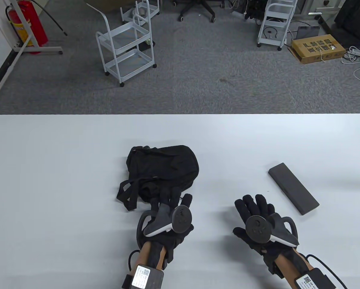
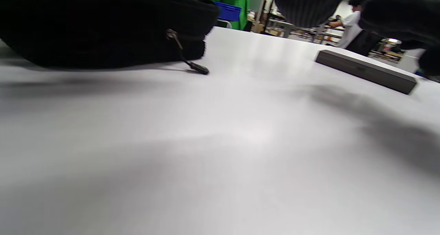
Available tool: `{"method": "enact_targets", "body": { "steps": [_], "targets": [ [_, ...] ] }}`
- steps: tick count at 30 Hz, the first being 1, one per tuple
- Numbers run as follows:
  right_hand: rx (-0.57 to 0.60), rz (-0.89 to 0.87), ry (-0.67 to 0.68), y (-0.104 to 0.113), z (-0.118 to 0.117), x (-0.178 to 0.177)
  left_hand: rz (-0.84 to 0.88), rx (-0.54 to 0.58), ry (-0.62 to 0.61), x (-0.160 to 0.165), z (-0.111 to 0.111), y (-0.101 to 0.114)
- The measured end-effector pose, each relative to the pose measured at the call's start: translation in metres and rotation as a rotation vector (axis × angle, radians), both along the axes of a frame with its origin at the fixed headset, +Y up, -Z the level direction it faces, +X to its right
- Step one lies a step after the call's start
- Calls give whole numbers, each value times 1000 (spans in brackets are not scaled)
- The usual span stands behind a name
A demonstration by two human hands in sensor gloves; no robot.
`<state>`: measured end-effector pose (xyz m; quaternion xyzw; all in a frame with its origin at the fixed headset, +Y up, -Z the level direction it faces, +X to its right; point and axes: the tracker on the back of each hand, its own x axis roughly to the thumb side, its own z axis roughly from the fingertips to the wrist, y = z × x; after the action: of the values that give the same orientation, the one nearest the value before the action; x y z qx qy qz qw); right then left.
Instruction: Put stationery box into the backpack's main compartment
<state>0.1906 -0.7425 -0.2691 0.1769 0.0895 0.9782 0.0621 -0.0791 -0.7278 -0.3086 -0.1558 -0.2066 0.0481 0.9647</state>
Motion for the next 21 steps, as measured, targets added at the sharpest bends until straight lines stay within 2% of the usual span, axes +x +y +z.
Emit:
{"method": "enact_targets", "body": {
  "steps": [8, 12, 16, 21],
  "targets": [
    [-20, -2, 14, -2, -1, -3, -180, 23, 266, -7, -58, 9],
    [-37, -10, 14, -5, -3, -3, -243, -35, 356, -10, -83, 5],
    [-51, 1, 18, -7, -4, -4, -288, -72, 415, -13, -98, -4],
    [-55, 9, 30, -8, -3, -8, -292, -92, 456, -16, -106, -19]
  ]
}}
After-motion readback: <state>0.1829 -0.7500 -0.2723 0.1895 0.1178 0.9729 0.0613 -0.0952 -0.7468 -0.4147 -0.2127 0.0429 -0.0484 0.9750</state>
